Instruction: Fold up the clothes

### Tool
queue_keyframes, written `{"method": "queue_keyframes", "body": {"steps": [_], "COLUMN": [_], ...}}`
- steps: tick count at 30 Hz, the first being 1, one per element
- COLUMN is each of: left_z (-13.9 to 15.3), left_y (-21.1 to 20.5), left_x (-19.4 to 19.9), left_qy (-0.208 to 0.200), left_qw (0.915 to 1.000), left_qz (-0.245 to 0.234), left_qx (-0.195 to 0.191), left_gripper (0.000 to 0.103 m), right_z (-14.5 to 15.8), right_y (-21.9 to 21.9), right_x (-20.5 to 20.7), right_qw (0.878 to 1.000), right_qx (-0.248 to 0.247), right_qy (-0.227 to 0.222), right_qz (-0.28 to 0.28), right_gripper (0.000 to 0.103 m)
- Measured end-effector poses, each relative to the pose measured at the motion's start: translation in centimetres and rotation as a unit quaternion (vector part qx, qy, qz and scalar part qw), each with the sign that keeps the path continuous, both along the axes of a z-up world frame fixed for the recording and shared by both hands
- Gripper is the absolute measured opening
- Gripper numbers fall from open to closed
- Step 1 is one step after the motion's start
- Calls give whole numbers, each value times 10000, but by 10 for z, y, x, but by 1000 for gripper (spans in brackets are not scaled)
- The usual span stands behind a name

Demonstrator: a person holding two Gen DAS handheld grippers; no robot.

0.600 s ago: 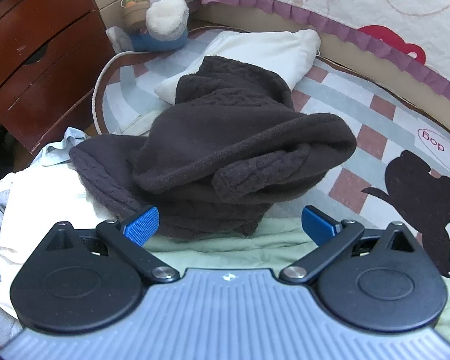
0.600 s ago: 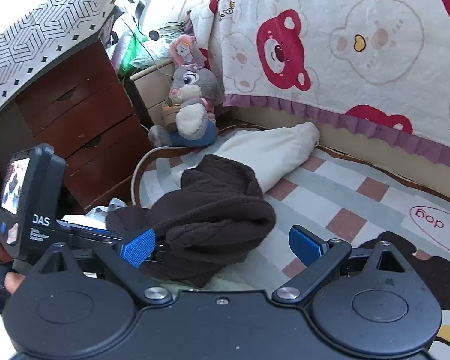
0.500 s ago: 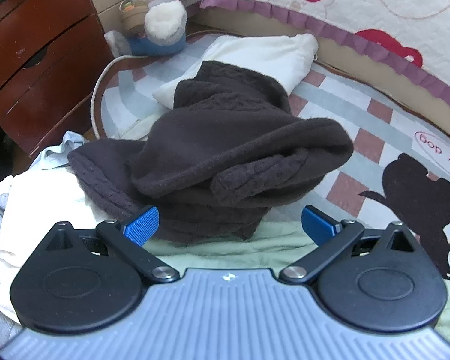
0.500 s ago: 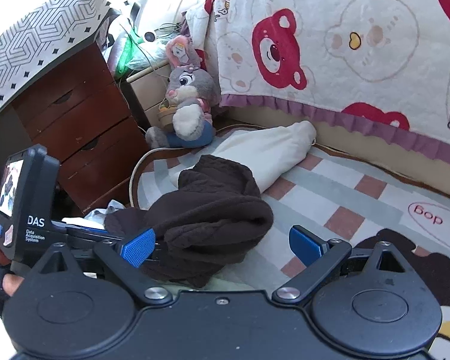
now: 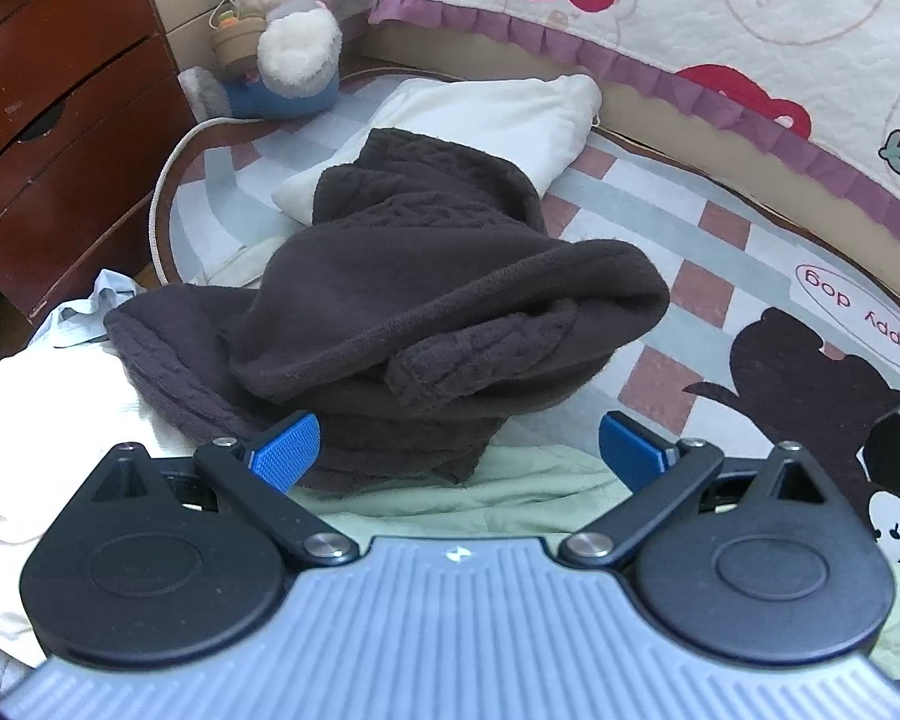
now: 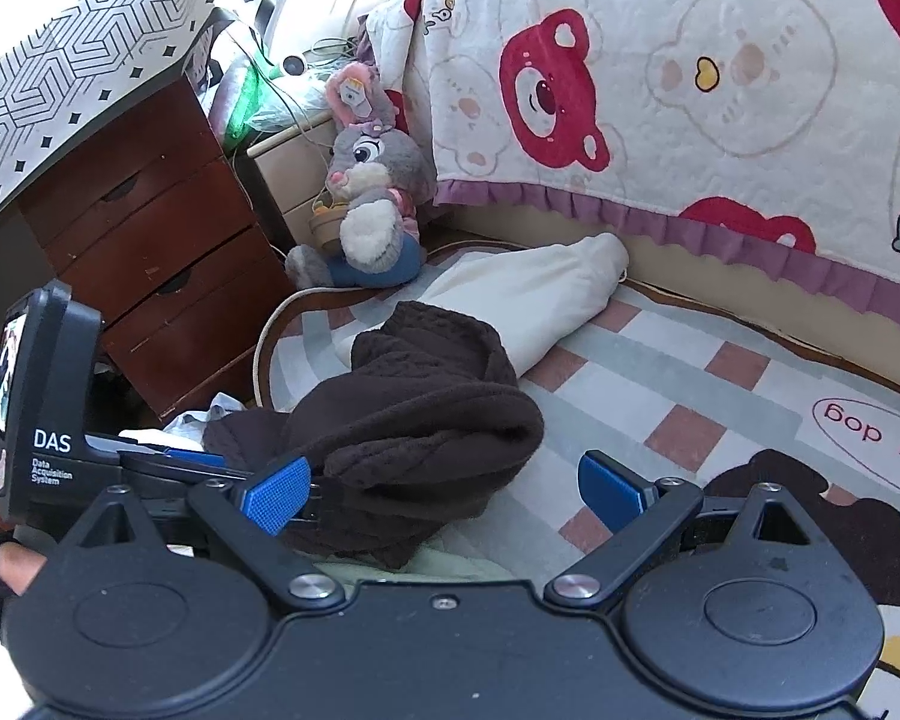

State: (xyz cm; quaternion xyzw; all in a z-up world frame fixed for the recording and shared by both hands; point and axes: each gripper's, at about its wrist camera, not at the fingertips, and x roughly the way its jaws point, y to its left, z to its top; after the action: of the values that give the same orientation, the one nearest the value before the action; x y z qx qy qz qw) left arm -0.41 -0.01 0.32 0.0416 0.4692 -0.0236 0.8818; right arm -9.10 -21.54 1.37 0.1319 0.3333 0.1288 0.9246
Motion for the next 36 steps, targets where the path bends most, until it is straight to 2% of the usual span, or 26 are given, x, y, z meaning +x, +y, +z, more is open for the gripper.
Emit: {"method": "queue_keyframes", "body": {"steps": [36], "left_z": [-10], "left_y": [0], "left_x": [3], "left_qy": [272], "left_qw": [9995], "left_qz": [-60], "left_qx": [-165], "left_gripper": [102], "right_z": [-11], "right_y": [3], "right_x": [2], "right_qw": [9999], "right_qx": [-9], "right_qy": [148], "right_qz": [-18], "right_gripper": [98]}}
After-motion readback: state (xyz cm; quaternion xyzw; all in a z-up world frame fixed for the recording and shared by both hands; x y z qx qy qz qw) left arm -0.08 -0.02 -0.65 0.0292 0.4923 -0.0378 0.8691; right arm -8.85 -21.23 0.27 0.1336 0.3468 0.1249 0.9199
